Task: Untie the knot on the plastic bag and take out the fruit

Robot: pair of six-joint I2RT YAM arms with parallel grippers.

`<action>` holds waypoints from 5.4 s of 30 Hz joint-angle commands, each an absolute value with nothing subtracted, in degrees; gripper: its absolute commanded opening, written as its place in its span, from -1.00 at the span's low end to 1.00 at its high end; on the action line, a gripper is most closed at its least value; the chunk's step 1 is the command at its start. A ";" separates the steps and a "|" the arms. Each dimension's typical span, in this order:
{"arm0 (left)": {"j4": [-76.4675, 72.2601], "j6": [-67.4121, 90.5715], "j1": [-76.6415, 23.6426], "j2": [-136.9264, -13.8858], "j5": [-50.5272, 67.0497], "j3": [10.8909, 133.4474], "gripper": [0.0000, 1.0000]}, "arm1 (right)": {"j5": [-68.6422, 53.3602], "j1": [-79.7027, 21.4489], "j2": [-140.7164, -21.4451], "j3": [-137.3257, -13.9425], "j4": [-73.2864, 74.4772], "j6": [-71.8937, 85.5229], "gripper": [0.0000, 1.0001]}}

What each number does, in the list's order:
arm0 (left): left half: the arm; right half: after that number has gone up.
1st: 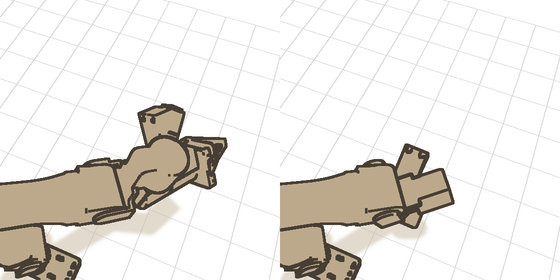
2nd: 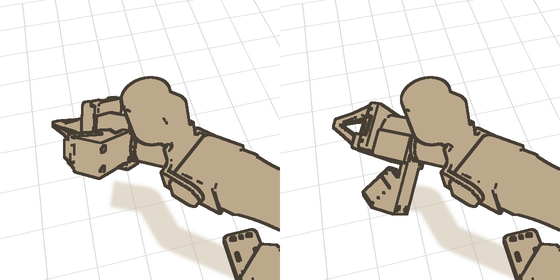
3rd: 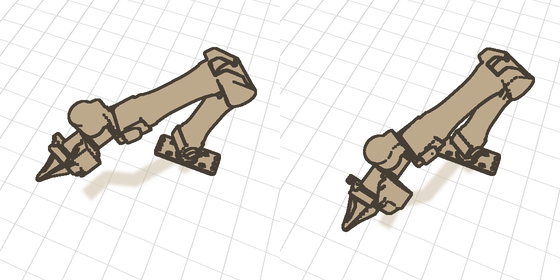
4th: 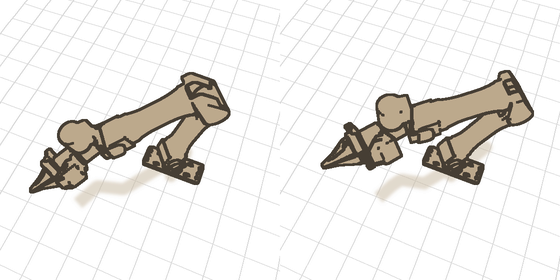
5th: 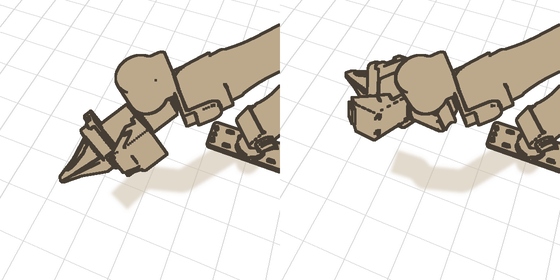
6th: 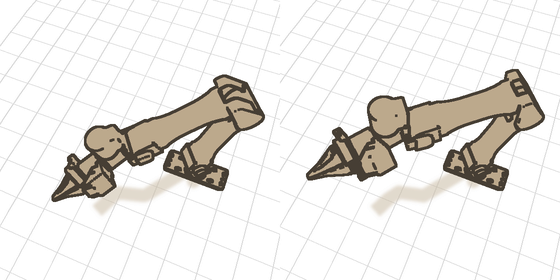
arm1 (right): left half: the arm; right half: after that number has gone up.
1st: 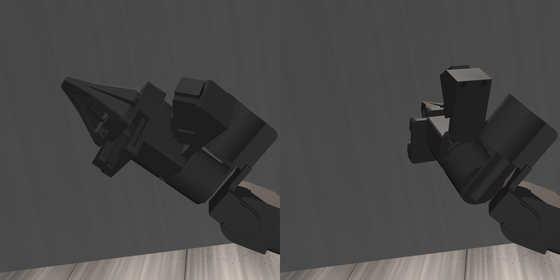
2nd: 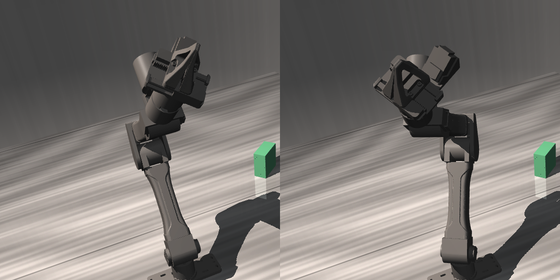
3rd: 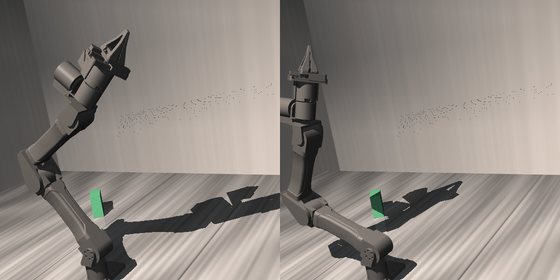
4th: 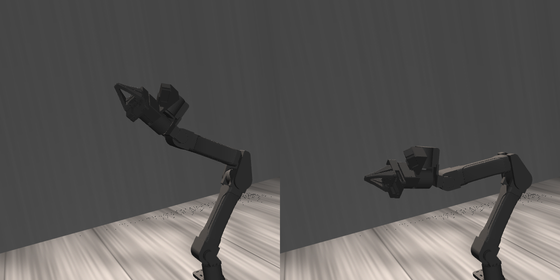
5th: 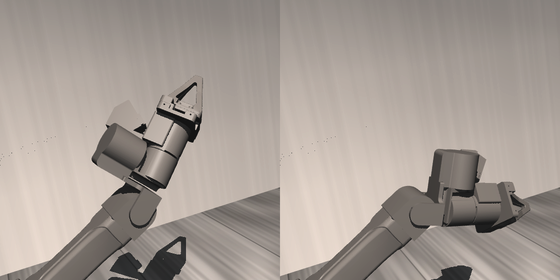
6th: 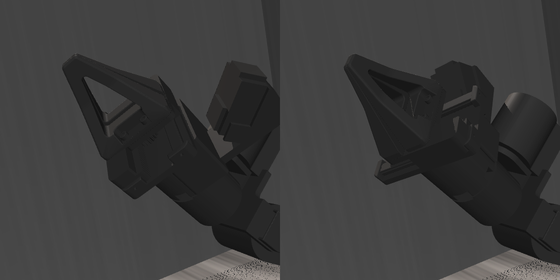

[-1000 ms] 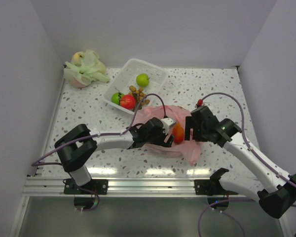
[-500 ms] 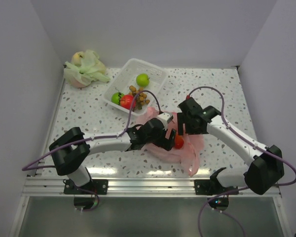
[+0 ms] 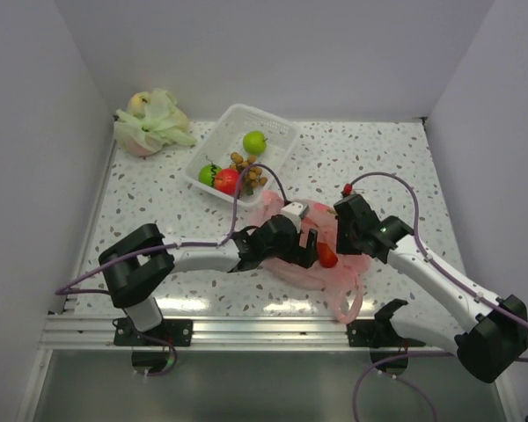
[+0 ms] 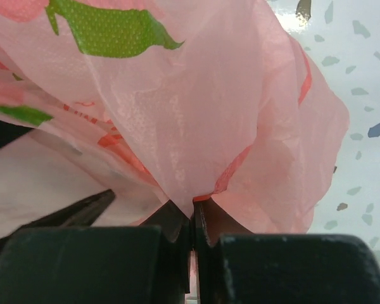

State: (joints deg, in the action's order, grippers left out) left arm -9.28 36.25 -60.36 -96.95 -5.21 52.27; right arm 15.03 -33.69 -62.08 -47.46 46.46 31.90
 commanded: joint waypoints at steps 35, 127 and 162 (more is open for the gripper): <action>-23.38 41.31 -63.37 -113.46 -17.49 62.66 0.77 | 5.27 -33.66 -58.80 -45.88 42.98 44.91 -1.00; 42.27 28.66 -18.19 -32.01 -28.90 63.72 1.00 | 32.43 -24.26 -37.89 -65.20 69.96 36.66 0.97; 38.67 21.62 -18.19 -0.36 -32.17 58.02 1.00 | 33.31 -24.26 -7.30 -69.35 58.36 11.34 0.97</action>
State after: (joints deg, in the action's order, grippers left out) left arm 41.15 22.92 -18.39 -2.07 -33.21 60.20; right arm 33.54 -24.36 -7.88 -70.06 61.19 13.34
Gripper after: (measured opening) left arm 0.997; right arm 0.986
